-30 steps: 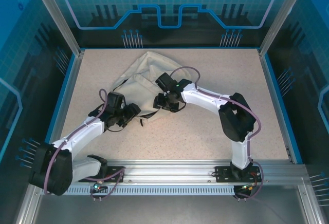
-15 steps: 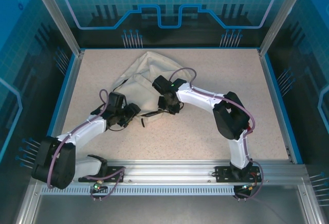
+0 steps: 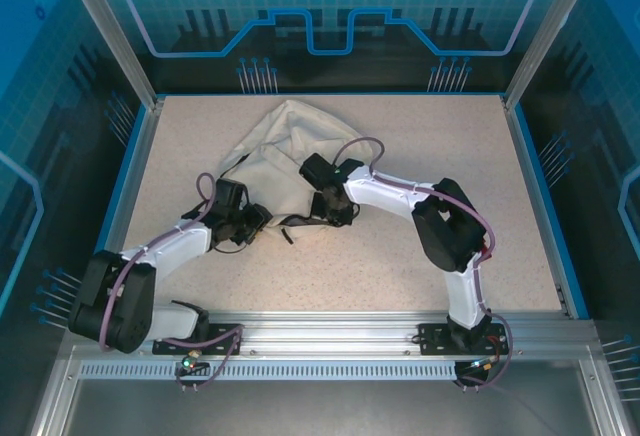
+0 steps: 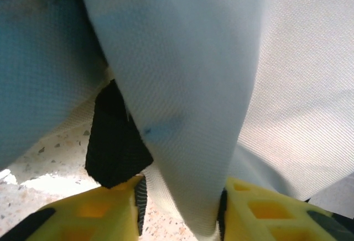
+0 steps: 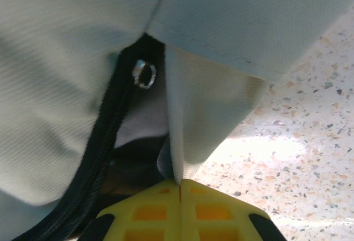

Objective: Pack the student bag

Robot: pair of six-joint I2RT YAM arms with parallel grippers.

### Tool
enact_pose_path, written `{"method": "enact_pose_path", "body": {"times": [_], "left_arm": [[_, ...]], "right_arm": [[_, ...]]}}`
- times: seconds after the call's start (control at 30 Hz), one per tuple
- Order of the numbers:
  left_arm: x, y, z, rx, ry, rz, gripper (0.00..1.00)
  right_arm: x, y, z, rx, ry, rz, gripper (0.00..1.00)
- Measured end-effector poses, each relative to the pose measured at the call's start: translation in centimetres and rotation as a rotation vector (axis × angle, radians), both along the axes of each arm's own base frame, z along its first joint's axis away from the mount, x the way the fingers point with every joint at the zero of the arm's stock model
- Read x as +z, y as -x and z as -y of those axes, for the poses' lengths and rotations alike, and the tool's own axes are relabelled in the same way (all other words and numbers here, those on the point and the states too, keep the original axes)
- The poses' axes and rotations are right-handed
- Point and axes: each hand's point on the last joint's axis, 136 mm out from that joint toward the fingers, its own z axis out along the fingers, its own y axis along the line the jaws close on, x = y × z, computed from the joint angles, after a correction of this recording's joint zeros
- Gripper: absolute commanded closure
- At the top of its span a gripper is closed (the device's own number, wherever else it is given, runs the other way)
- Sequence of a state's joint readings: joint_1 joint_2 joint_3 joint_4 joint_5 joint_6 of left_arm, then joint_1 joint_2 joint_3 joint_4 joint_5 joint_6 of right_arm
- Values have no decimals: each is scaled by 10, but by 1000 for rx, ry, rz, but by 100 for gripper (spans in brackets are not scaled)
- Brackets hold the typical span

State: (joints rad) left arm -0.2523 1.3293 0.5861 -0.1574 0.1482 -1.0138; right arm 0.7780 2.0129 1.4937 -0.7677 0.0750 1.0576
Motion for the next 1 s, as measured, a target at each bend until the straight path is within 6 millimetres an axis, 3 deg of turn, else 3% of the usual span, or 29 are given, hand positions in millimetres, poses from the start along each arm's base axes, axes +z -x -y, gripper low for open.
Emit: {"method": "enact_pose_path", "body": {"times": [0.4,0.6,0.8,0.87,1.0], "left_arm": [[-9,-7,6,-12,25,8,70],[-10,-10,8,-12,34,19,80],[-10,-11,8,-13,38,23,81],[-10,-11,8,-14,37,23,81],[-10,-11,8,-14,37,23,82]], "right_arm": [[-11,-1,9,38,-79,53,100],[-12,0,9,119,-114,120,100],[16,4,11,244,-128,194,57],[33,6,14,297,-109,234,50],[65,16,1,431,-74,318,49]]}}
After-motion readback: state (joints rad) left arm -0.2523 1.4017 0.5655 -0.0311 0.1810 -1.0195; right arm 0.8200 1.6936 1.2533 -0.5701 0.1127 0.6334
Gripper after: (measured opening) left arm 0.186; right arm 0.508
